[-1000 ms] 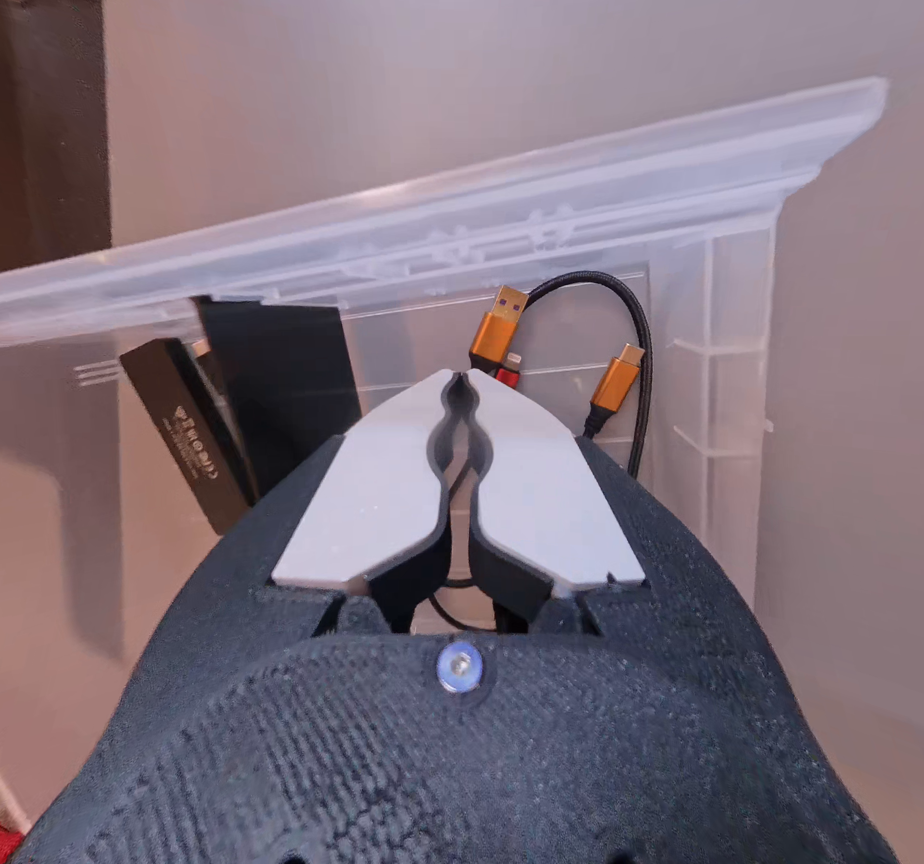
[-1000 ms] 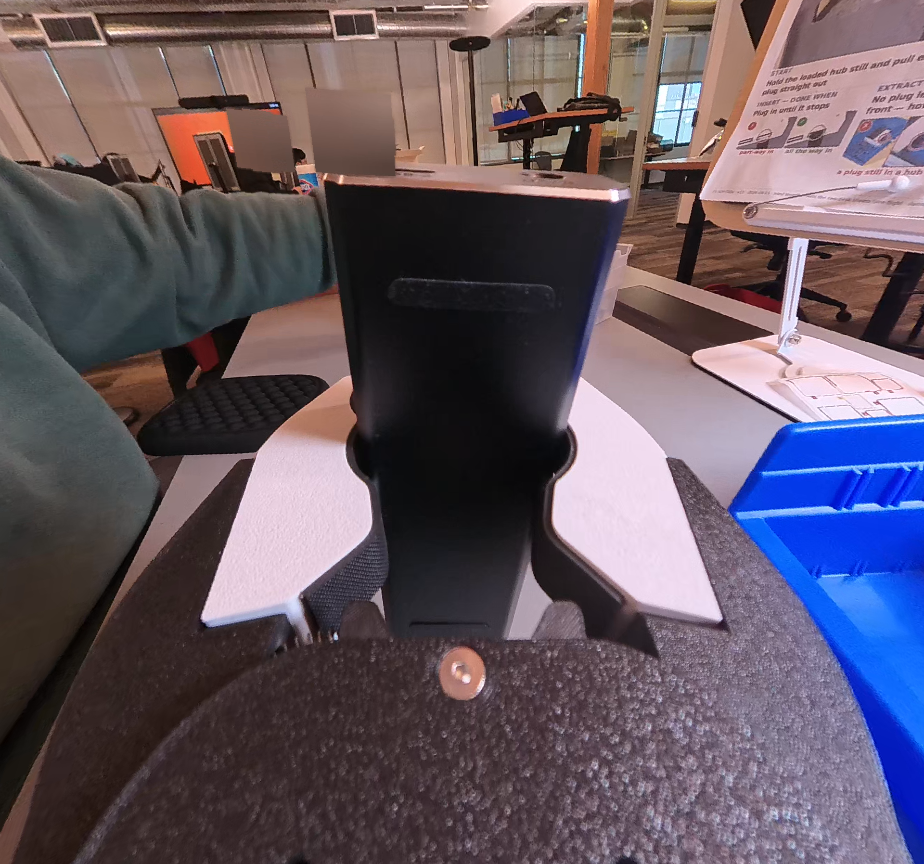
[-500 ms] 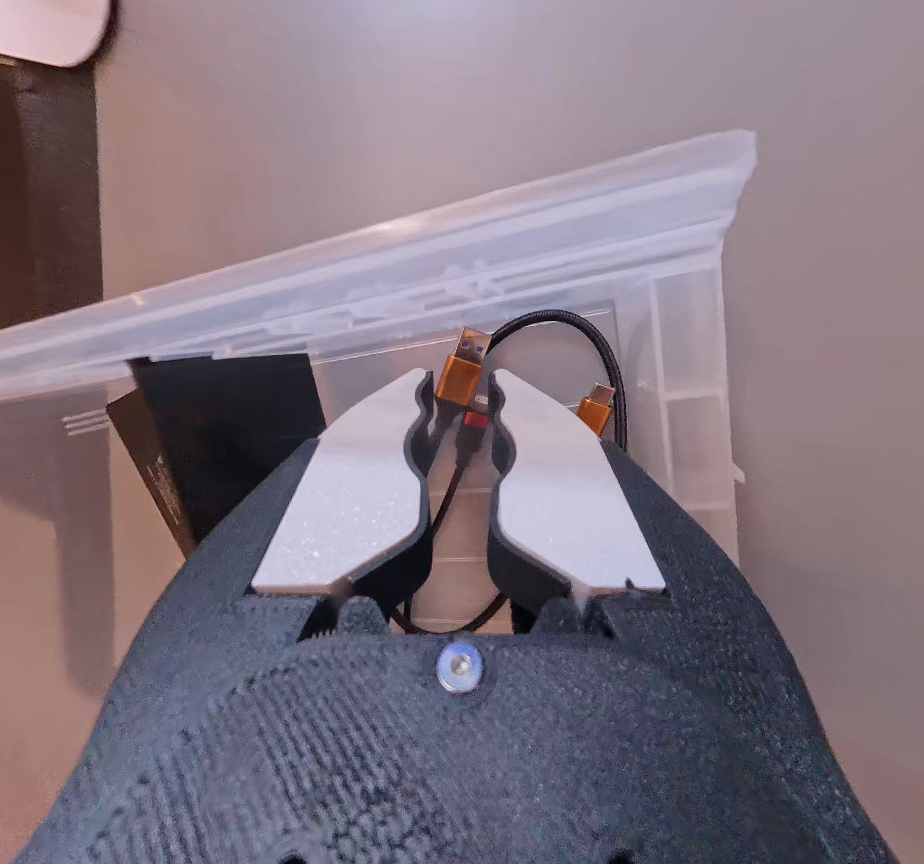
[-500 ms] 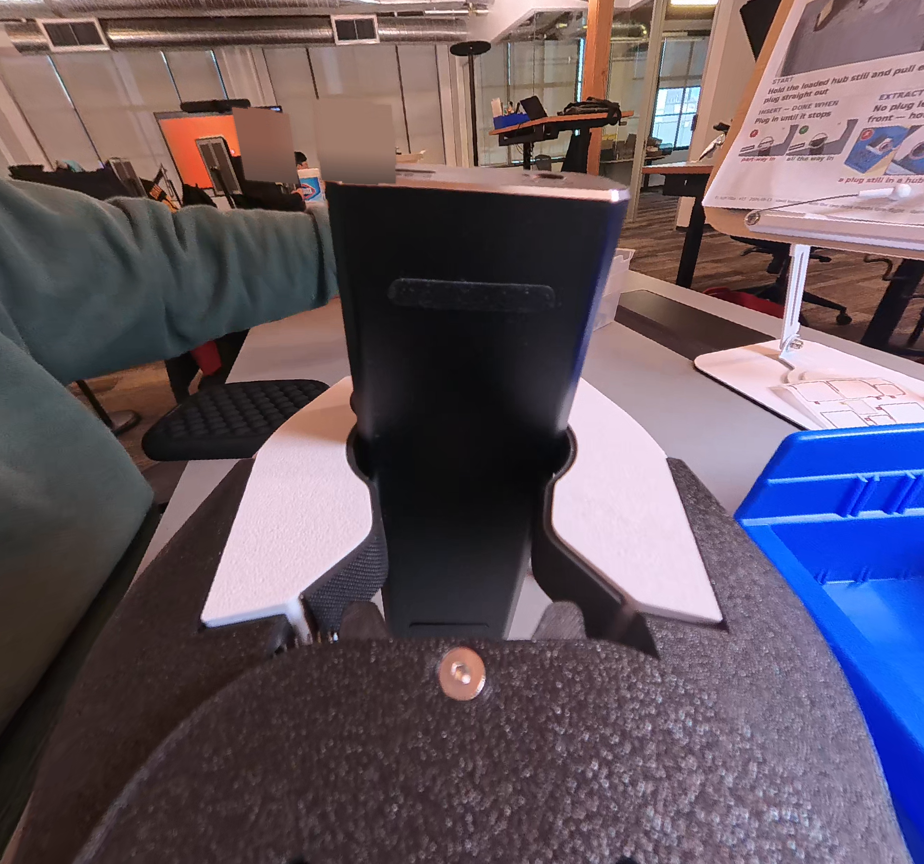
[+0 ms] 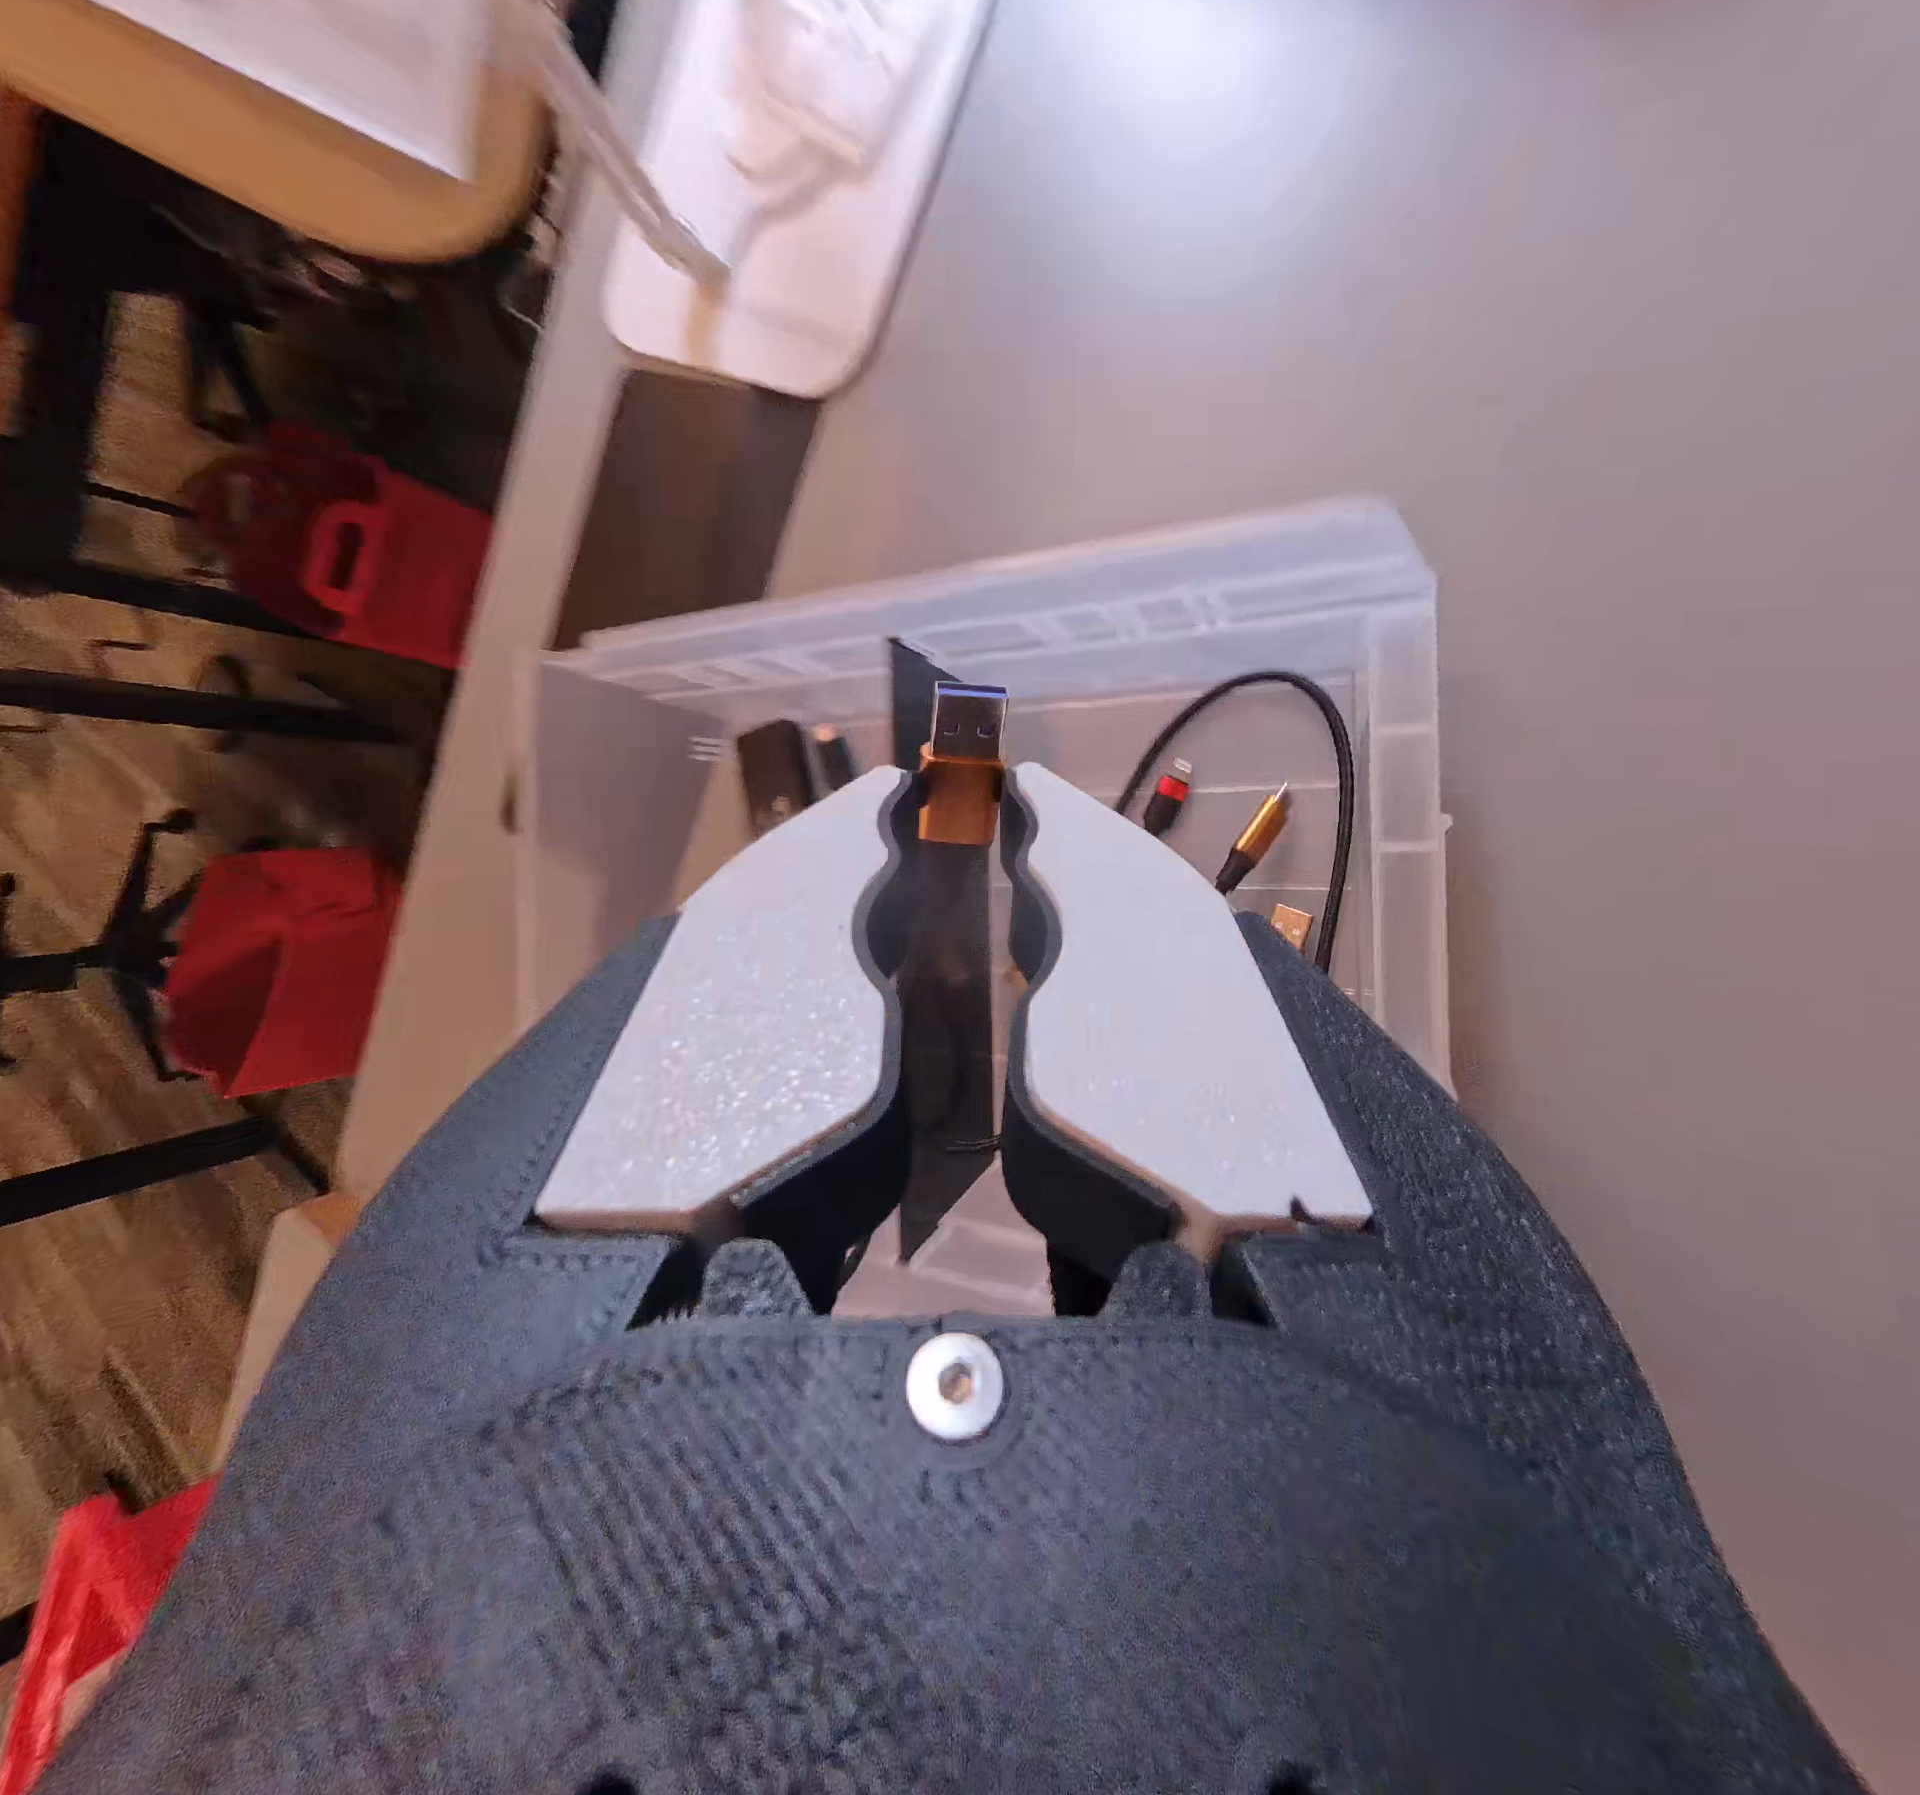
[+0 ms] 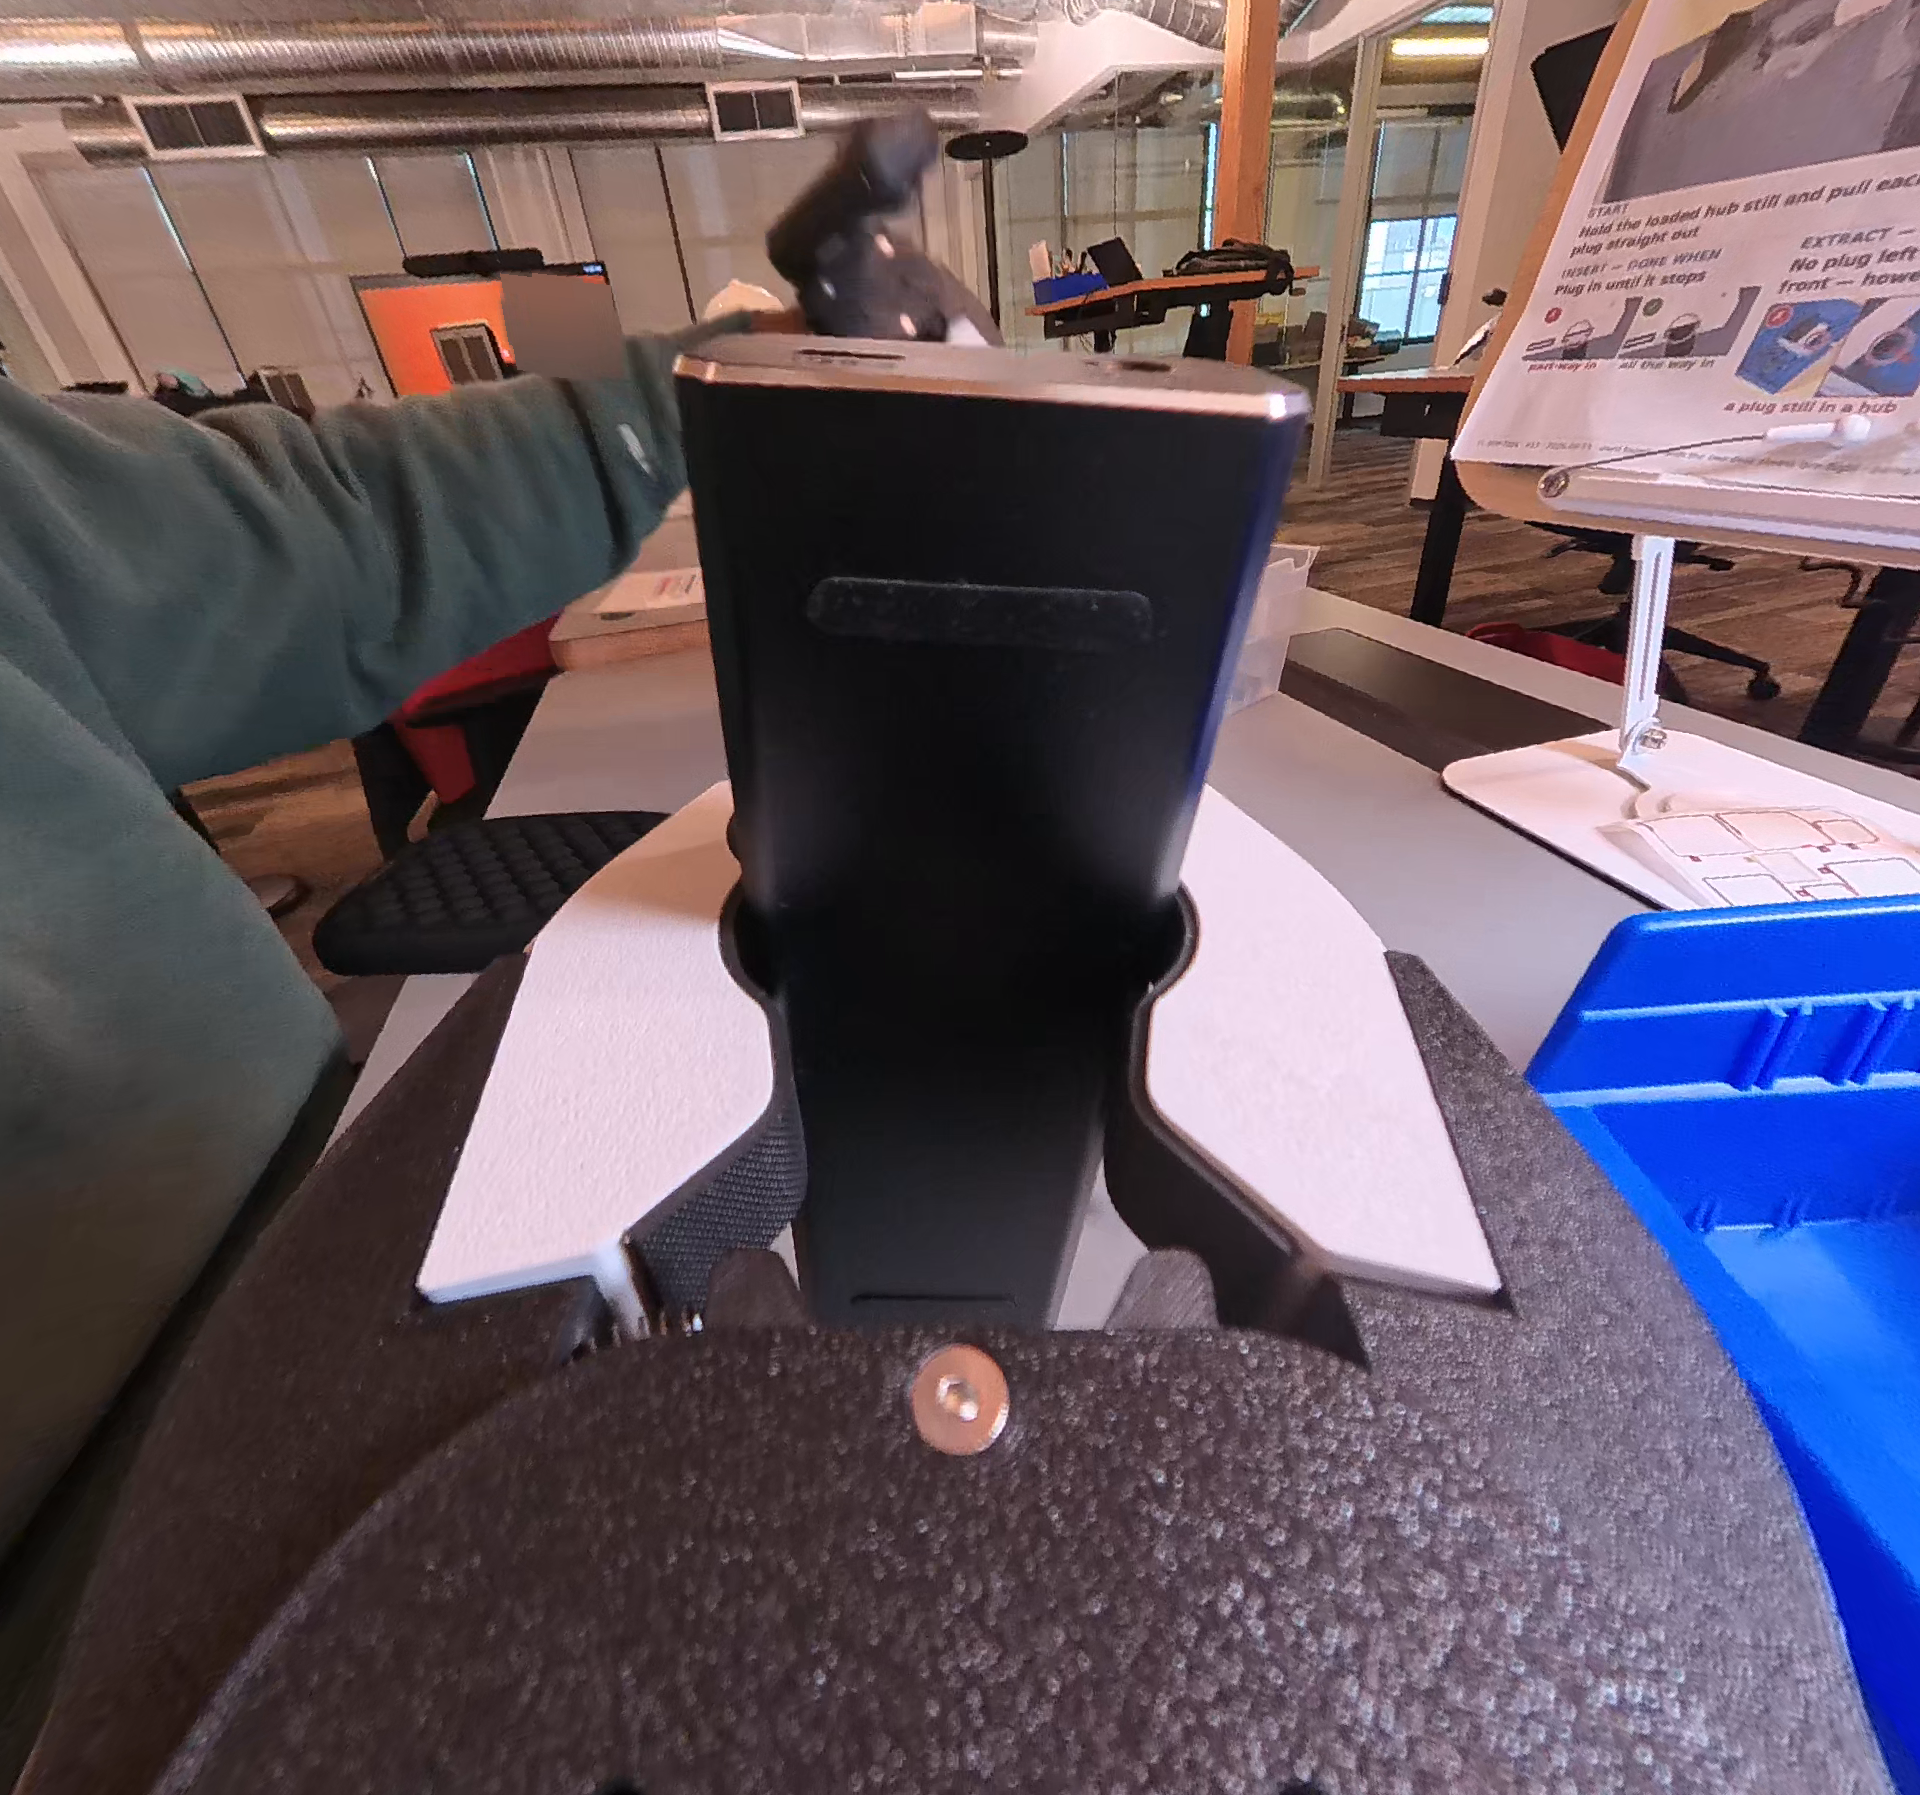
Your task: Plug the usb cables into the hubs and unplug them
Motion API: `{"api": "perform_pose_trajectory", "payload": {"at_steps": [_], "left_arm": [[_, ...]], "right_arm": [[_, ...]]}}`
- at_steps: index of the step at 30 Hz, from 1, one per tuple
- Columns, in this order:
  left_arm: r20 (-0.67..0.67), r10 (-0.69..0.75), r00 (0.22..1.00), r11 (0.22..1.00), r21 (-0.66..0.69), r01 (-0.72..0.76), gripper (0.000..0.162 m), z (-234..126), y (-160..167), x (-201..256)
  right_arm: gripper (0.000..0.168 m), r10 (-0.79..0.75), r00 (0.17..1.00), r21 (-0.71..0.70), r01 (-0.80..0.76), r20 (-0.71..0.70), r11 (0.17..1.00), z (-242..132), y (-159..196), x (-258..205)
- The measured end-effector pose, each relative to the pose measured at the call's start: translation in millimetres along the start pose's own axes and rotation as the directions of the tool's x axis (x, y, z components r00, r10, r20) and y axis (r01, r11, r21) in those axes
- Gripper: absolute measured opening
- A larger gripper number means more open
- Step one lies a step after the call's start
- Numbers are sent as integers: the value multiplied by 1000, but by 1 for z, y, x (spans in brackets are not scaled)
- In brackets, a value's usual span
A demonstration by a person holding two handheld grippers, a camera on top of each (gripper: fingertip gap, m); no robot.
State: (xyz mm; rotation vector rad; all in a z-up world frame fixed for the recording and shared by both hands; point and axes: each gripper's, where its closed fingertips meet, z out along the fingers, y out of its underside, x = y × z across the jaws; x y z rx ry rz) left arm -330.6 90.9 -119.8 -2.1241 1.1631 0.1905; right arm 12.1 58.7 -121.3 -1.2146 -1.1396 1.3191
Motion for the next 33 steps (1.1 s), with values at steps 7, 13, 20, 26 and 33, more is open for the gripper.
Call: {"api": "perform_pose_trajectory", "payload": {"at_steps": [7,13,20,26,33], "left_arm": [[11,60,998,992,113,-61,15,-159,-88,12],[-450,153,880,971,233,-50,15,-109,-140,154],[-717,205,666,838,480,258,15,5,-170,268],[-728,150,669,853,437,284,15,48,-169,282],[-551,105,828,946,312,88,24,109,-136,298]], "right_arm": [[71,-9,1000,35,10,-20,999,-4,-10,1],[72,-25,1000,23,25,8,999,0,-8,-8],[72,-29,999,-11,29,43,1000,1,-1,-14],[71,-3,998,-34,5,61,999,0,8,-8],[72,38,982,-34,-32,185,999,1,19,-19]]}}
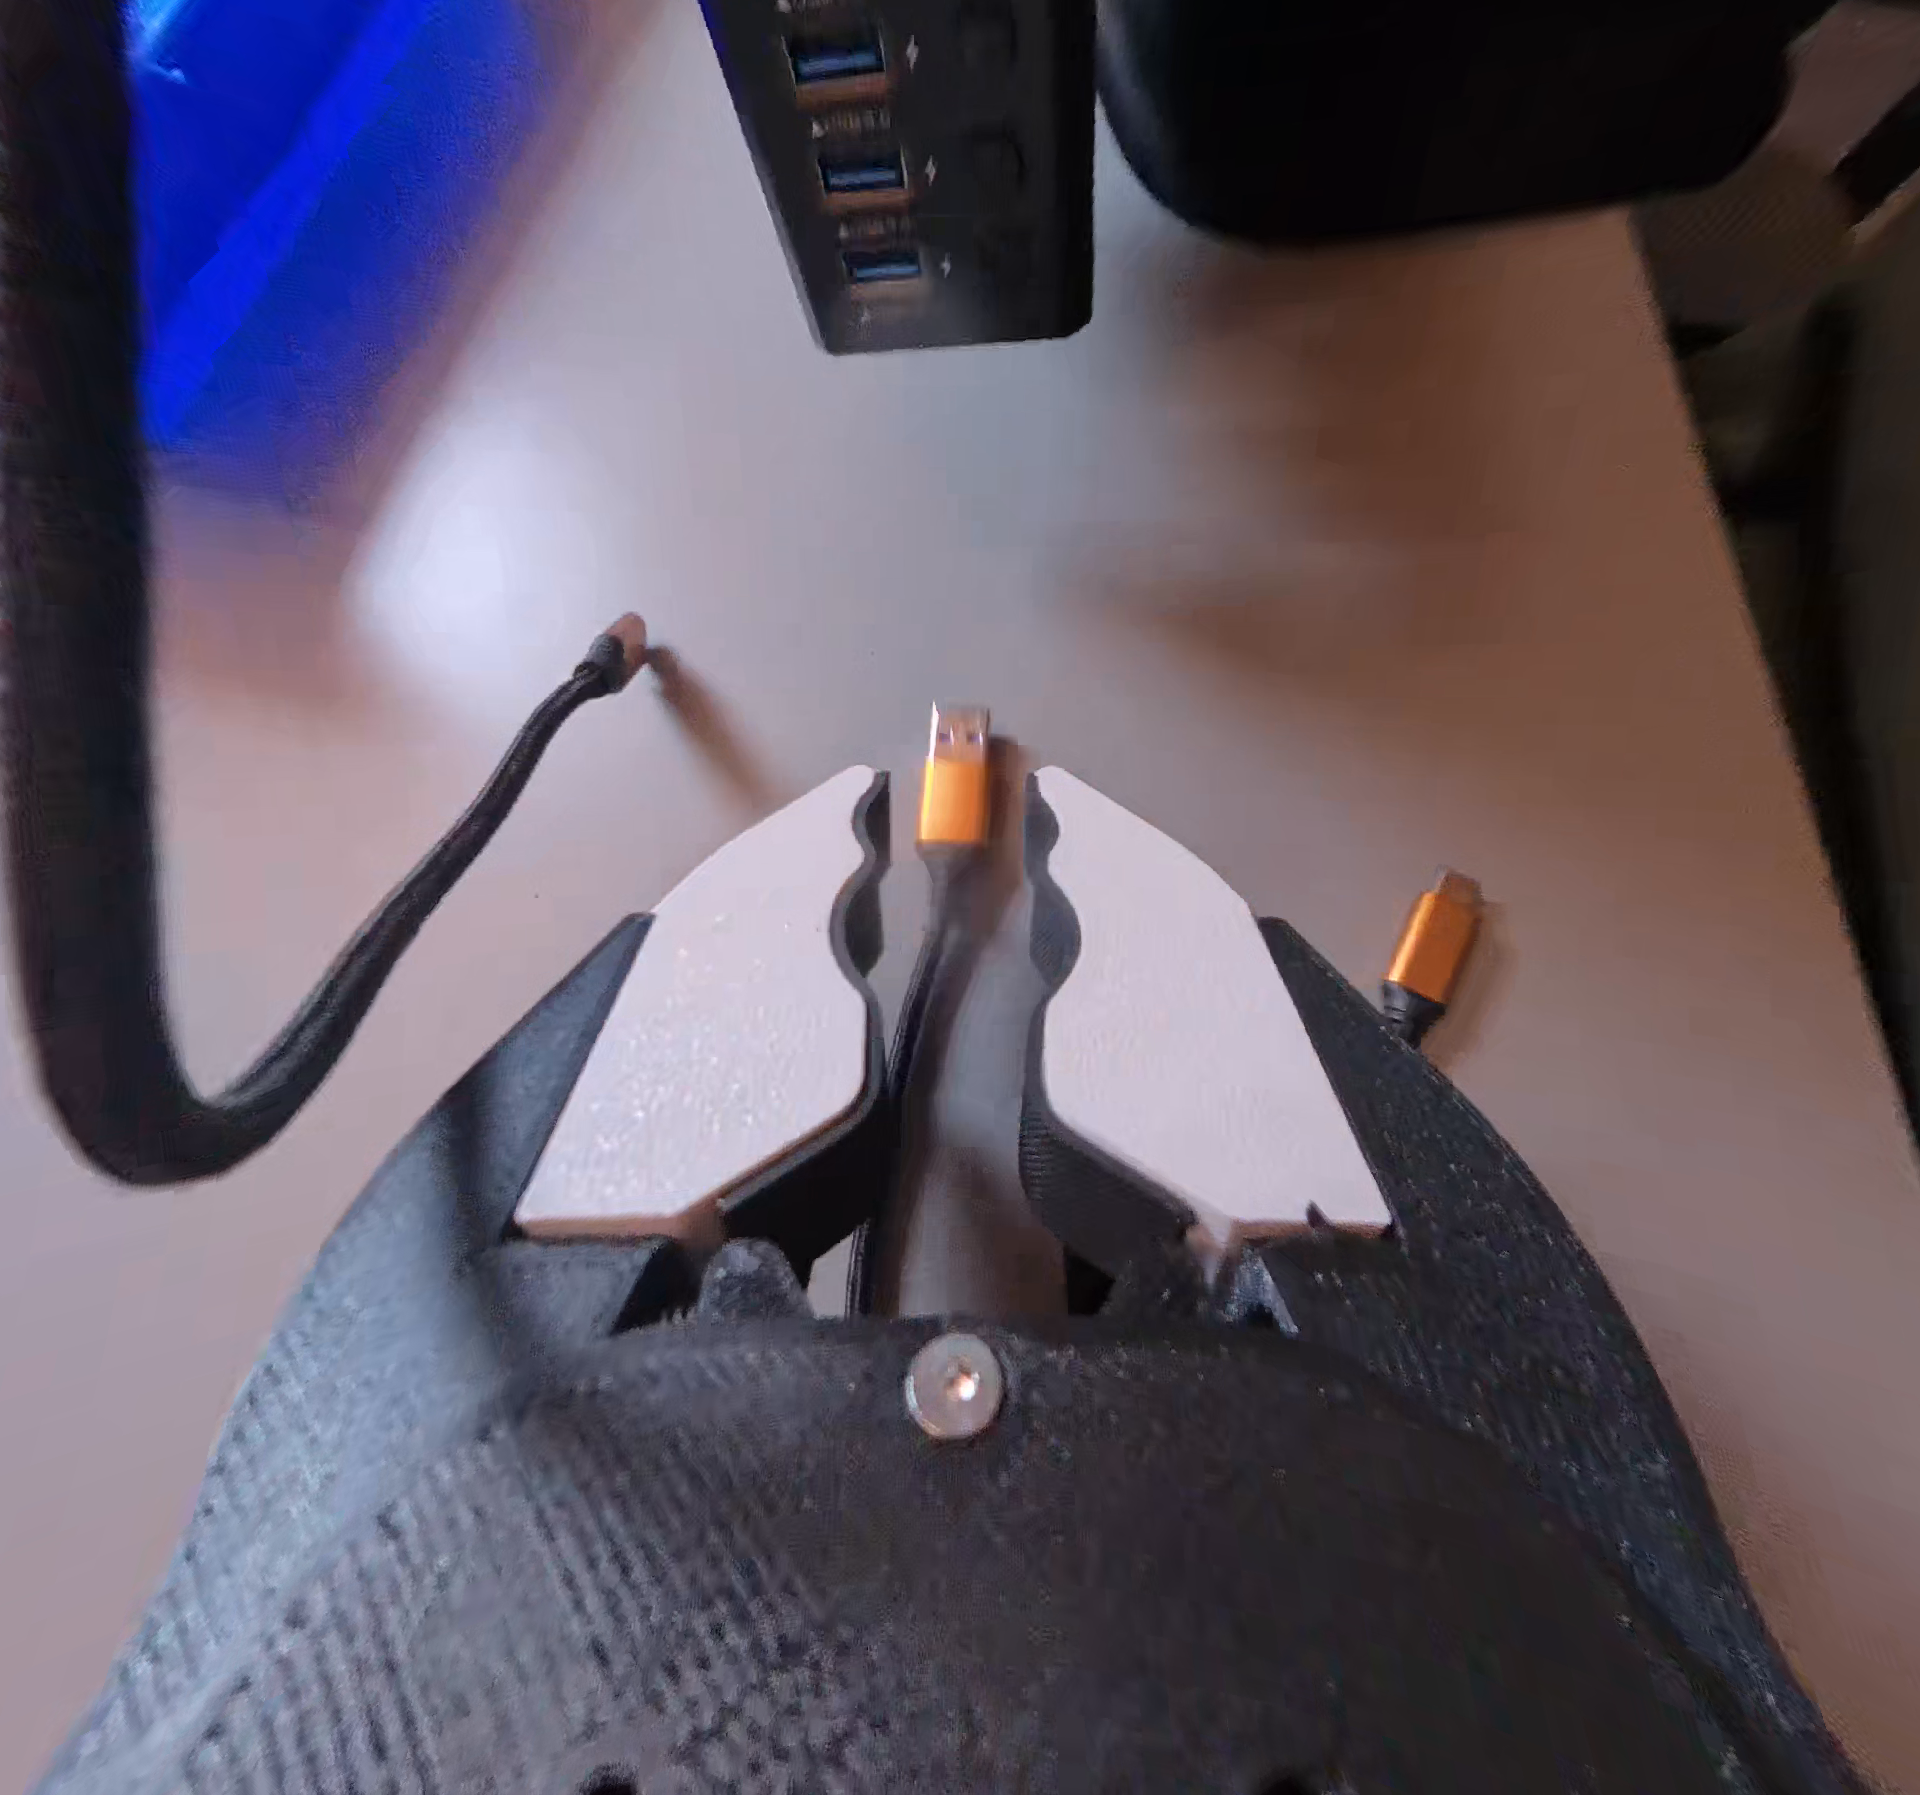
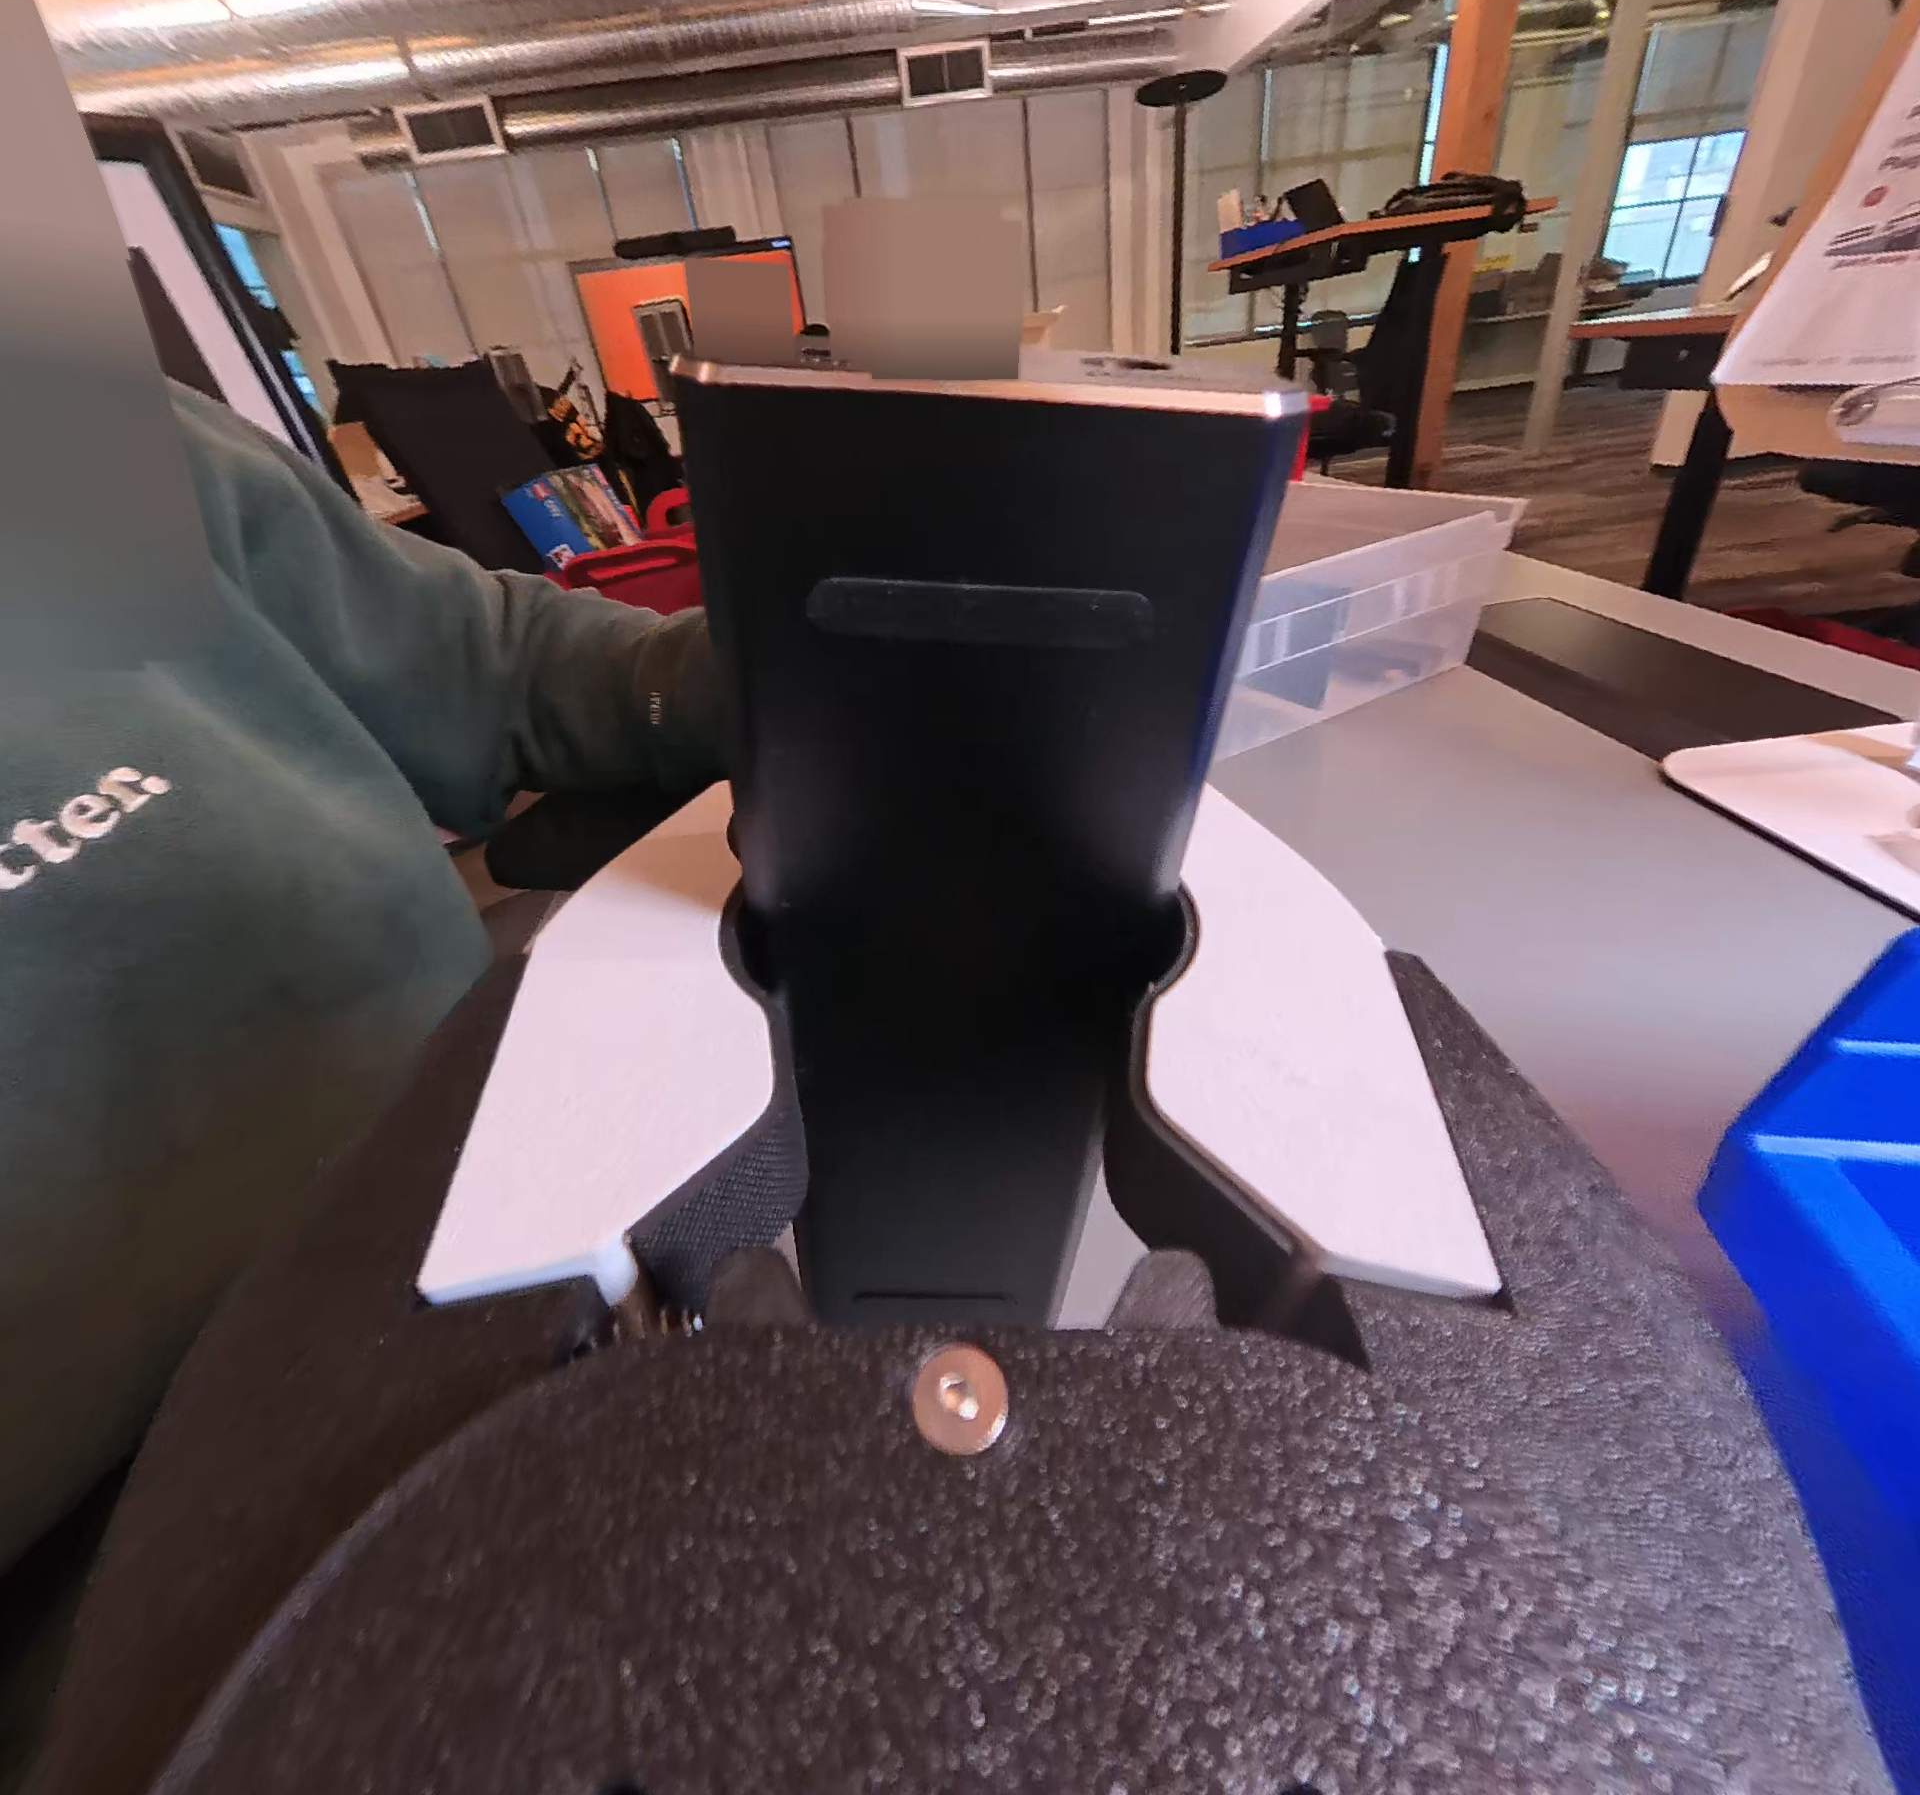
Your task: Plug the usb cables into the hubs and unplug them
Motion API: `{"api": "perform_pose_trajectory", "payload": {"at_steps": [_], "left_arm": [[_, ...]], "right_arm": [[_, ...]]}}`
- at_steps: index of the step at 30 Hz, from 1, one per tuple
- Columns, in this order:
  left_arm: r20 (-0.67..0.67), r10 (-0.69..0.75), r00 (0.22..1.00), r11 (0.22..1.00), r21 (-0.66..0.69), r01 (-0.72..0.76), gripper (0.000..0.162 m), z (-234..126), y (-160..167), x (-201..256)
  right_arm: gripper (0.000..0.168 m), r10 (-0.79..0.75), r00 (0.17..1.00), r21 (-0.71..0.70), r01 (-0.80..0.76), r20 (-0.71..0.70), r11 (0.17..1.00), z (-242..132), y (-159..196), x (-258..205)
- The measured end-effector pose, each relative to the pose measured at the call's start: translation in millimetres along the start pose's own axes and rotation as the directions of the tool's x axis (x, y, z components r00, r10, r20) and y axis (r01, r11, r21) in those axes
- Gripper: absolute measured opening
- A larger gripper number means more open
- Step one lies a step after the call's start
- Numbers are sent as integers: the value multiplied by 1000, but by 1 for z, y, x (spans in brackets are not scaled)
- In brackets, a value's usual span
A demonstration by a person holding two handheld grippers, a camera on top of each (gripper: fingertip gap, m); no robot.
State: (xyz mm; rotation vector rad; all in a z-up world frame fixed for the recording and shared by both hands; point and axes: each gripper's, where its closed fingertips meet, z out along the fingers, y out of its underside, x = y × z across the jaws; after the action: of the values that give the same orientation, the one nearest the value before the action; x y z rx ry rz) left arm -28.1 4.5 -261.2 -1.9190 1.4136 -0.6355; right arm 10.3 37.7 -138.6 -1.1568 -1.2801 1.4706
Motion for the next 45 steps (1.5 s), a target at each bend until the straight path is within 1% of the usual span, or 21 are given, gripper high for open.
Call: {"api": "perform_pose_trajectory", "payload": {"at_steps": [1,2,5,7,10,12,13,14,15,16,18,20,22,25,27,30,34,38,42,45], "left_arm": [[24,17,1000,1000,9,-17,27,1,0,0],[32,27,999,998,47,-28,29,0,-5,3],[59,19,998,980,196,-31,36,-5,-34,8],[65,-16,998,965,264,-2,46,-1,-49,11],[62,-72,995,927,372,44,72,8,-73,16],[79,-78,994,914,404,39,77,14,-86,18],[104,-59,993,913,409,12,72,17,-90,17],[137,-36,990,918,396,-21,64,18,-91,15],[142,-17,990,926,377,-38,64,19,-91,15],[132,-20,991,932,360,-29,63,17,-90,14],[95,-45,994,931,366,7,62,8,-90,15],[91,-66,994,934,355,29,61,1,-87,14],[91,-84,992,930,365,45,61,-4,-84,12],[50,-130,990,913,395,100,61,-10,-85,12],[33,-138,990,905,410,112,61,-12,-86,12],[7,-138,990,890,439,121,61,-15,-89,14],[7,-124,992,895,432,109,61,-13,-86,15],[-1,-135,991,894,430,122,61,-13,-83,13],[-32,-153,988,892,427,151,61,-9,-82,15],[-34,-146,989,897,418,146,61,-8,-81,15]], "right_arm": [[72,2,1000,2,-2,14,1000,0,1,-2],[72,6,1000,5,-6,26,1000,1,1,-3],[72,22,998,32,-24,60,999,3,-1,-8],[72,36,995,76,-43,89,996,6,-7,-12],[72,34,992,134,-51,121,990,12,-16,-21],[72,15,992,156,-35,126,987,16,-19,-26],[72,6,991,161,-27,131,987,18,-20,-29],[72,-4,991,163,-19,137,986,19,-21,-32],[72,-15,991,164,-7,133,986,20,-21,-33],[72,-29,992,161,8,123,987,19,-21,-33],[72,-8,992,158,-12,125,987,16,-23,-31],[72,25,993,118,-39,119,992,15,-18,-27],[73,31,996,83,-38,83,996,15,-13,-22],[78,15,1000,37,-16,27,999,18,-6,-15],[79,11,1000,18,-11,20,1000,19,-3,-14],[78,30,999,12,-30,38,999,21,0,-17],[76,38,998,16,-39,46,999,26,2,-21],[75,63,997,3,-63,35,998,28,5,-18],[74,91,995,22,-92,46,995,29,5,-20],[74,79,996,3,-80,44,997,31,7,-21]]}}
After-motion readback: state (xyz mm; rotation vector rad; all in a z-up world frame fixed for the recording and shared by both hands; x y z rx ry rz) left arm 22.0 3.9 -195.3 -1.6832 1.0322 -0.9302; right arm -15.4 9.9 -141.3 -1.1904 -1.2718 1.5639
